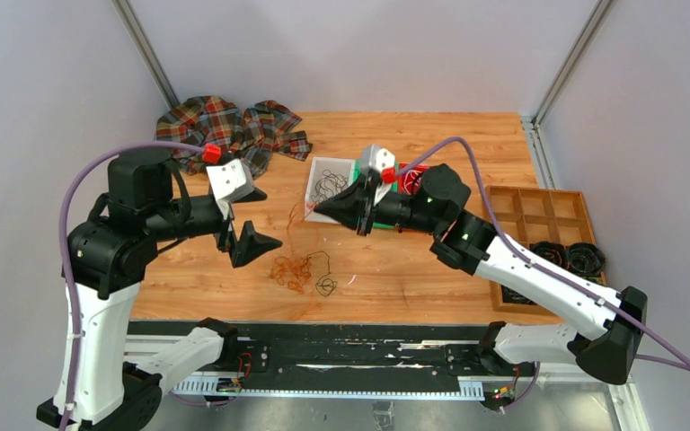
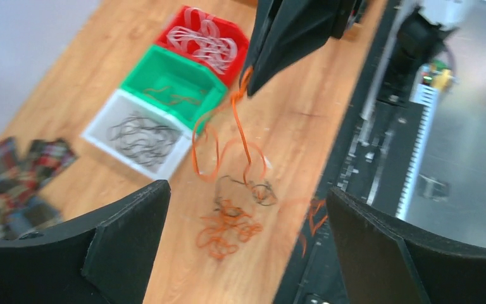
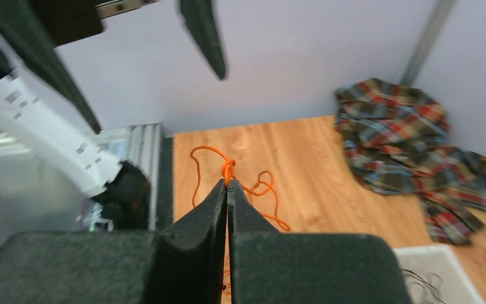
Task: Untangle the cables
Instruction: Place the cable in the bin.
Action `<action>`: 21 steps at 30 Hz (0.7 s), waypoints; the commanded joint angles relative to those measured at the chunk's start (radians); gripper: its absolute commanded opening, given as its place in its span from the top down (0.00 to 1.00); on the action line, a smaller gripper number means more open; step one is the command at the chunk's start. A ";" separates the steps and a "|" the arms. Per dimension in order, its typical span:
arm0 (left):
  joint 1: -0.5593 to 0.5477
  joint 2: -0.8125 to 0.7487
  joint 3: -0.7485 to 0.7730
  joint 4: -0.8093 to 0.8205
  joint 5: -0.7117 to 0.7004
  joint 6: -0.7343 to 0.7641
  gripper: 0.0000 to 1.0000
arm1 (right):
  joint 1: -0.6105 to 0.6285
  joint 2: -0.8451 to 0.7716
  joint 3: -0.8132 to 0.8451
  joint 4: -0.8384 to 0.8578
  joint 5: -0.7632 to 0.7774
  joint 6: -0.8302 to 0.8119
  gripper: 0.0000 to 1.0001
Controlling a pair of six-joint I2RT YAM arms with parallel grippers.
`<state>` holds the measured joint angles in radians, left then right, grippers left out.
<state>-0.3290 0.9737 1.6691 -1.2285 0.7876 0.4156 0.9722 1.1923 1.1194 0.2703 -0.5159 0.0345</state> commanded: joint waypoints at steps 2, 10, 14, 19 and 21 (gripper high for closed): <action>-0.003 0.012 0.068 0.100 -0.284 -0.073 0.02 | -0.116 0.000 0.124 -0.027 0.135 0.072 0.99; -0.004 0.003 0.070 0.107 -0.361 -0.082 0.02 | -0.274 0.053 0.248 -0.046 0.253 0.001 1.00; -0.004 -0.012 0.043 0.108 -0.389 -0.062 0.02 | -0.312 0.080 0.228 -0.033 0.329 -0.090 0.99; -0.003 -0.017 0.023 0.107 -0.407 -0.040 0.02 | -0.380 0.137 0.214 0.001 0.375 -0.117 1.00; -0.003 -0.014 0.022 0.107 -0.411 -0.039 0.02 | -0.406 0.159 0.216 0.013 0.381 -0.111 1.00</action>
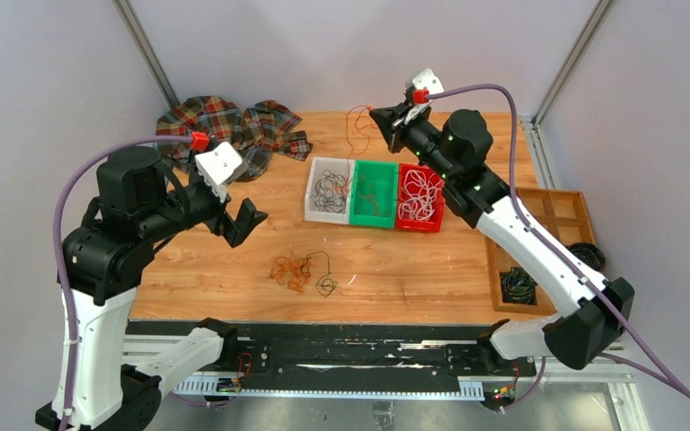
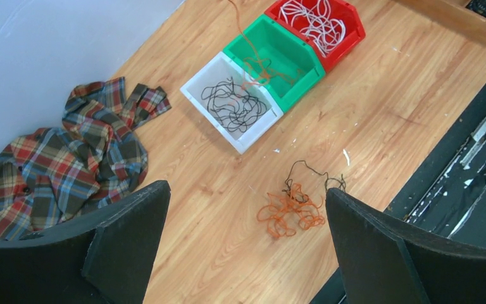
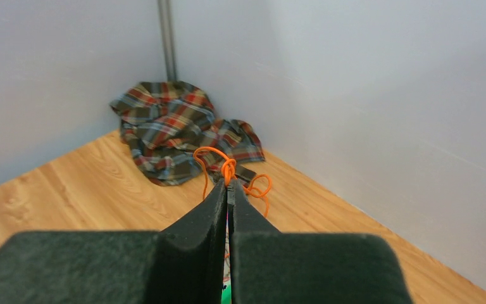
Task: Untangle the cables
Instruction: Place the cable in the bin.
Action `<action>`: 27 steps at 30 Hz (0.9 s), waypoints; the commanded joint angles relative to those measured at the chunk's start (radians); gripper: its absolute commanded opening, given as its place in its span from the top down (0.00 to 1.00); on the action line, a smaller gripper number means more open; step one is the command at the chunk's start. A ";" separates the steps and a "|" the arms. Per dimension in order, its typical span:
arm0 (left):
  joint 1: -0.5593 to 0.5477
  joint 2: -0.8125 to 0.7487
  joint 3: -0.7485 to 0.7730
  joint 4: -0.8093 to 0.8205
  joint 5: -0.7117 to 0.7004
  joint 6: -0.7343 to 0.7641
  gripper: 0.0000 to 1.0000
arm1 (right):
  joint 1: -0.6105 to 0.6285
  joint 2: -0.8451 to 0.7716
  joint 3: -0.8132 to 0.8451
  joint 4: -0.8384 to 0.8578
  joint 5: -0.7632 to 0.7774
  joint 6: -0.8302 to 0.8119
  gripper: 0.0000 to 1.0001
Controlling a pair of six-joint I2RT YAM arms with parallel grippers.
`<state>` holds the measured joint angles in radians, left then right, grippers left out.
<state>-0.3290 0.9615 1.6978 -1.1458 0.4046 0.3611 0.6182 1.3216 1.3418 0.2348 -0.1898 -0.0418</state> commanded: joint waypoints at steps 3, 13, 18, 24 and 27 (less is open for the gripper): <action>-0.003 -0.001 -0.010 0.025 -0.029 0.019 0.02 | -0.092 0.053 -0.010 0.071 0.041 -0.009 0.99; -0.003 -0.009 -0.024 0.024 -0.039 0.041 0.02 | -0.172 0.064 -0.023 0.141 -0.038 0.120 0.99; -0.003 -0.010 -0.024 0.024 -0.033 0.041 0.02 | -0.192 0.065 0.005 0.131 -0.054 0.128 1.00; -0.004 -0.018 -0.036 0.024 -0.027 0.042 0.02 | -0.216 0.065 0.003 0.134 -0.049 0.137 0.99; -0.003 -0.017 -0.038 0.025 -0.026 0.045 0.02 | -0.238 0.051 0.006 0.159 -0.062 0.174 0.99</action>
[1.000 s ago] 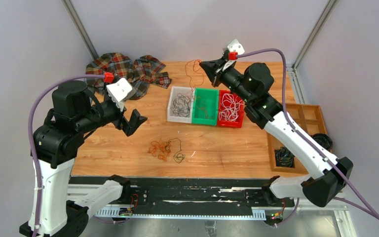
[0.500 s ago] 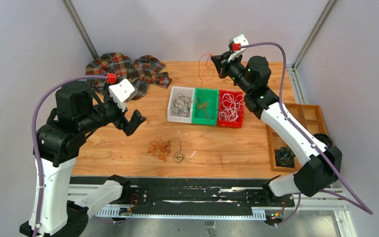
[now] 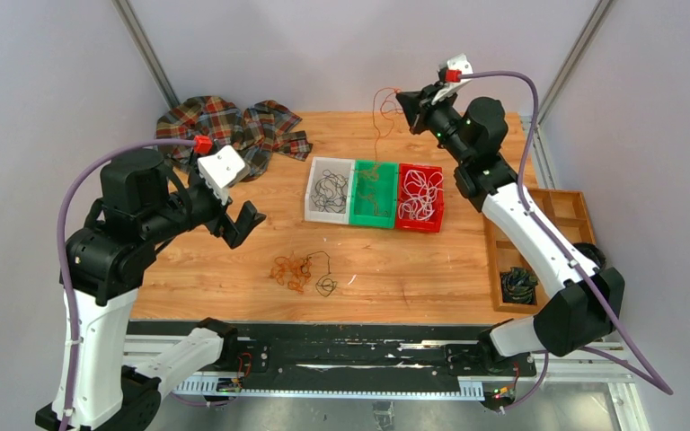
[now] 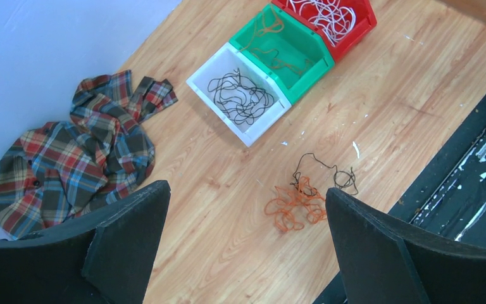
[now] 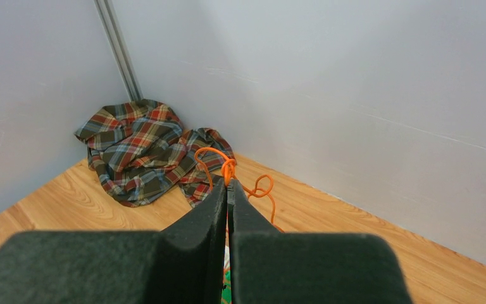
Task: Untangle the cables
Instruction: Place the cable in the bin.
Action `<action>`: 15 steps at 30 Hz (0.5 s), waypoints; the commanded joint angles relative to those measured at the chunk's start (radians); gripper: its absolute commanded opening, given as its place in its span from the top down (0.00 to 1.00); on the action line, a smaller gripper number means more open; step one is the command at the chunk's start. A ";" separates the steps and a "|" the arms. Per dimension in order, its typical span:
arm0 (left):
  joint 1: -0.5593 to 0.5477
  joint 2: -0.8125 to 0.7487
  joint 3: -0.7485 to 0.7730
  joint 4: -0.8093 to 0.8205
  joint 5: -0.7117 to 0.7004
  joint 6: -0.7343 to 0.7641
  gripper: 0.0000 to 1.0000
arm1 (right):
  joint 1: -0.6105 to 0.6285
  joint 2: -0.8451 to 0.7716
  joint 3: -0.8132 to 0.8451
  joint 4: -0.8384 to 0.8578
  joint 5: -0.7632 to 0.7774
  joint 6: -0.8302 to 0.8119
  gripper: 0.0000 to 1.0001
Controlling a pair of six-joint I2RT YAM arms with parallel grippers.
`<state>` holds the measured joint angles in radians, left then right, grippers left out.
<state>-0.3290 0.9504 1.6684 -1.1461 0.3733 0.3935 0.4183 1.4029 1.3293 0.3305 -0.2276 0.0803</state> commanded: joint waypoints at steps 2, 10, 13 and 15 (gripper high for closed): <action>-0.003 -0.003 -0.005 0.025 0.008 0.013 0.02 | -0.053 -0.037 0.034 0.070 -0.050 0.074 0.99; -0.003 -0.002 -0.002 0.024 0.019 0.006 0.02 | -0.061 -0.028 0.014 0.038 -0.078 0.070 1.00; -0.004 -0.008 -0.010 0.024 0.018 0.008 0.02 | -0.061 -0.016 -0.022 0.047 -0.078 0.065 0.99; -0.004 -0.010 -0.012 0.024 0.018 0.010 0.02 | -0.061 -0.001 -0.042 0.048 -0.080 0.054 1.00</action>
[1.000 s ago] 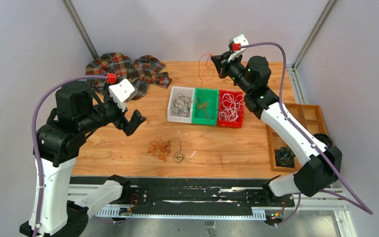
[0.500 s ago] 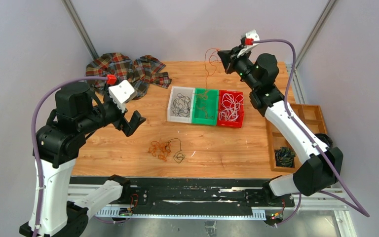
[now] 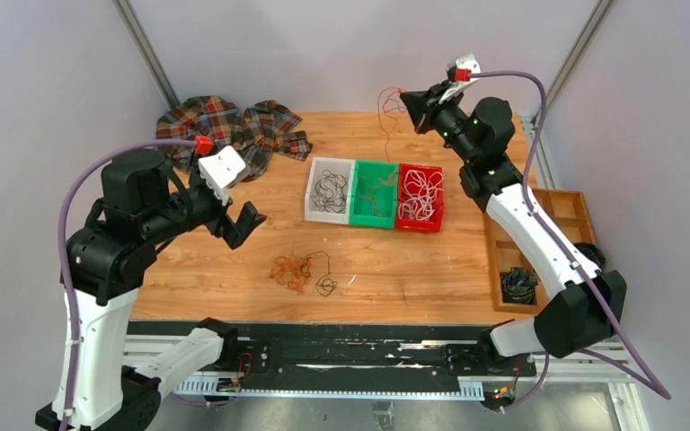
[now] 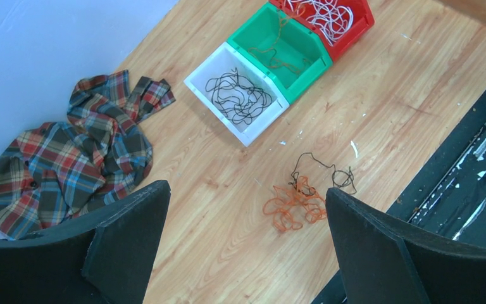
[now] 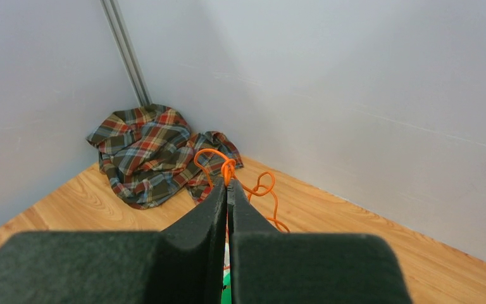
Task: Untangle the cables
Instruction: Place the cable in the bin.
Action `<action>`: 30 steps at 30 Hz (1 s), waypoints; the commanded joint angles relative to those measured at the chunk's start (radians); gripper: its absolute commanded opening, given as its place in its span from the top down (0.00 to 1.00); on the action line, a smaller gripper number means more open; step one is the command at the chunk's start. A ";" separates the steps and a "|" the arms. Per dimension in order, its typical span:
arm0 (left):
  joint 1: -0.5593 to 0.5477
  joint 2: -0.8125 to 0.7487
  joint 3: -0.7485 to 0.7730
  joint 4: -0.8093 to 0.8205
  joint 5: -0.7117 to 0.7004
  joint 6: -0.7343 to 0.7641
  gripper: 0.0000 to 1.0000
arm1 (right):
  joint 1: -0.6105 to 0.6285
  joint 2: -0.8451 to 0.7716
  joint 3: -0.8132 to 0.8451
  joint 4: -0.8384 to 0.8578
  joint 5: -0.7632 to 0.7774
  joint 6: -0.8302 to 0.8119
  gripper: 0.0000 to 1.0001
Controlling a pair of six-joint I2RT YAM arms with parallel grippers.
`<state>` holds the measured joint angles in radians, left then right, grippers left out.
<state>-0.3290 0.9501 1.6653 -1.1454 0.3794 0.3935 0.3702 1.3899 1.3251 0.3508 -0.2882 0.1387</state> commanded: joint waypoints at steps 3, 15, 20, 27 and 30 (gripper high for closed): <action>-0.003 -0.009 -0.010 0.023 0.013 0.010 0.02 | -0.013 0.043 -0.061 0.016 -0.020 -0.037 0.99; -0.004 -0.017 -0.043 0.023 0.019 0.031 0.02 | 0.030 0.215 -0.081 -0.189 -0.004 -0.172 0.99; -0.003 -0.016 -0.093 0.023 0.008 0.064 0.02 | 0.082 0.269 -0.087 -0.248 0.058 -0.188 0.99; -0.003 -0.014 -0.159 0.023 -0.058 0.131 0.02 | 0.098 0.347 -0.101 -0.282 0.076 -0.140 0.99; -0.004 -0.021 -0.177 0.023 -0.063 0.152 0.02 | 0.099 0.360 -0.130 -0.272 0.110 -0.125 0.99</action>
<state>-0.3290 0.9409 1.5066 -1.1458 0.3431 0.4950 0.4614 1.7348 1.2327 0.0948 -0.2333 -0.0139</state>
